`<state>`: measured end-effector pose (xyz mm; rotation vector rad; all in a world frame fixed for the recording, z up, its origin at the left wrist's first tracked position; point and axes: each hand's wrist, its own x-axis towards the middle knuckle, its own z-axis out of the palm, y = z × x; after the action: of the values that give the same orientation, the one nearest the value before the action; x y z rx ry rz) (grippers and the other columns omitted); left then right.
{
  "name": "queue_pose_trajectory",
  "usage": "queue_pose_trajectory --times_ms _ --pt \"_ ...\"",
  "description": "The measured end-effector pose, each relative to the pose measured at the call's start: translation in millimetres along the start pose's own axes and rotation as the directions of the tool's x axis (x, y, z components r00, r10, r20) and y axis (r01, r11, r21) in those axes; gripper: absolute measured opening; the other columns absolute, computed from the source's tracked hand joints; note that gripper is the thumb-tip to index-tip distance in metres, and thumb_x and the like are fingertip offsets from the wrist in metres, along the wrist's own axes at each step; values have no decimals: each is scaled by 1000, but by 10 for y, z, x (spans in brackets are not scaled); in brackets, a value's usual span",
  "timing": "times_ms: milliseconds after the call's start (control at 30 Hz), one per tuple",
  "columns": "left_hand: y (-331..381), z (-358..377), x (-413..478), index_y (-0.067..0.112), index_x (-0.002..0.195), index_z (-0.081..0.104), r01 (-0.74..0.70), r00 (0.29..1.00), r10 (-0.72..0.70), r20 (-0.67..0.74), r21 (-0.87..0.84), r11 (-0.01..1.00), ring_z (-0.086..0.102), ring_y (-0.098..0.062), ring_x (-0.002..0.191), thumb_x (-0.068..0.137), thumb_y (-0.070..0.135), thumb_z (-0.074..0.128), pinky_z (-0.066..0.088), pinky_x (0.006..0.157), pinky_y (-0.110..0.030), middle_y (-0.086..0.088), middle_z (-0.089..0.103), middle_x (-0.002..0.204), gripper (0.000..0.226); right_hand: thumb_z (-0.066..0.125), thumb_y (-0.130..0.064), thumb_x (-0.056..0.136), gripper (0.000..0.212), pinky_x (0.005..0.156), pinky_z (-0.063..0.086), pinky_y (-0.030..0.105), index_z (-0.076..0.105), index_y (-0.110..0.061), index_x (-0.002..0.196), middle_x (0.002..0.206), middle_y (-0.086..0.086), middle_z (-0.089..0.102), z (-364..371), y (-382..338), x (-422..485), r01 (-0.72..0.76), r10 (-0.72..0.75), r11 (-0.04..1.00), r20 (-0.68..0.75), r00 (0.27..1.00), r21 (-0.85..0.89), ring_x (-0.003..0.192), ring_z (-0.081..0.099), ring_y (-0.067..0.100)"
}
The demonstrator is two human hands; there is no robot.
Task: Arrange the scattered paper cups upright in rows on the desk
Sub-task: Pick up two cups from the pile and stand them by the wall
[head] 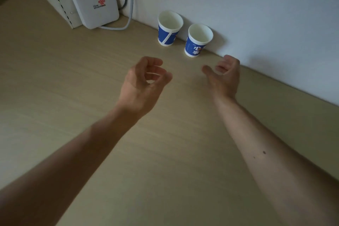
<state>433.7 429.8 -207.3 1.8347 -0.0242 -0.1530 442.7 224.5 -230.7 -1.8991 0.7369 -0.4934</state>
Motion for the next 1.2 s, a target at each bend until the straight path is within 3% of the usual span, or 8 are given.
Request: queue_pose_trajectory --times_ms 100,233,400,600,733,867,1033,1200 --pt "322 6 -222 20 115 65 9 999 -8 36 -19 1000 65 8 78 84 32 74 49 69 -14 15 71 89 35 83 -17 80 62 95 53 31 52 -11 133 120 6 62 -443 -204 -223 -22 22 1000 0 1000 -4 108 65 18" --pt "830 30 -636 19 114 65 1 996 2 90 -38 999 69 -5 87 76 42 68 56 81 -28 13 72 89 44 82 -15 83 53 82 51 16 56 -10 128 113 3 63 -1057 -429 -559 -19 19 1000 39 999 -10 101 66 15" --pt "1408 210 -1327 20 113 63 -36 991 42 131 -42 998 67 1 83 79 39 69 54 78 -22 14 70 89 40 80 -10 84 50 78 49 13 54 -11 128 111 3 63 -1743 -599 -1096 -60 54 993 62 997 98 93 65 7" --pt "1848 553 -2435 27 107 64 -56 975 66 213 -54 997 65 8 80 78 41 68 50 72 -11 16 71 88 33 79 -11 86 46 79 51 13 54 -19 125 115 4 66 -2695 -709 -1827 -101 111 938 -10 994 333 97 67 6" --pt "2074 853 -3113 25 109 64 -30 964 52 261 -87 996 66 -3 86 80 38 69 52 77 -25 10 71 95 32 77 -11 88 46 78 50 13 55 -17 128 116 5 66 -3389 -625 -2241 -110 173 886 -100 980 451 98 67 6" --pt "2317 1194 -3651 22 110 66 -49 949 75 305 -94 994 67 -8 88 80 38 69 52 77 -26 5 71 99 34 77 -10 87 43 73 49 9 55 -19 123 113 5 66 -4089 -490 -2512 -82 204 853 -185 961 516 94 66 3" --pt "2601 1671 -4186 18 115 67 -63 923 87 375 -76 995 68 -21 106 93 24 70 55 93 -42 -3 71 108 23 75 -4 87 37 70 47 6 56 -18 116 108 7 65 -4995 -301 -2771 -24 224 839 -305 926 544 89 64 4" --pt "2875 2185 -4716 11 120 66 -71 880 98 466 -74 995 66 -28 112 95 20 69 53 98 -47 -11 69 117 27 76 -4 87 34 72 48 6 61 -13 116 108 9 66 -5745 -44 -2949 -45 274 843 -356 894 537 86 63 5"
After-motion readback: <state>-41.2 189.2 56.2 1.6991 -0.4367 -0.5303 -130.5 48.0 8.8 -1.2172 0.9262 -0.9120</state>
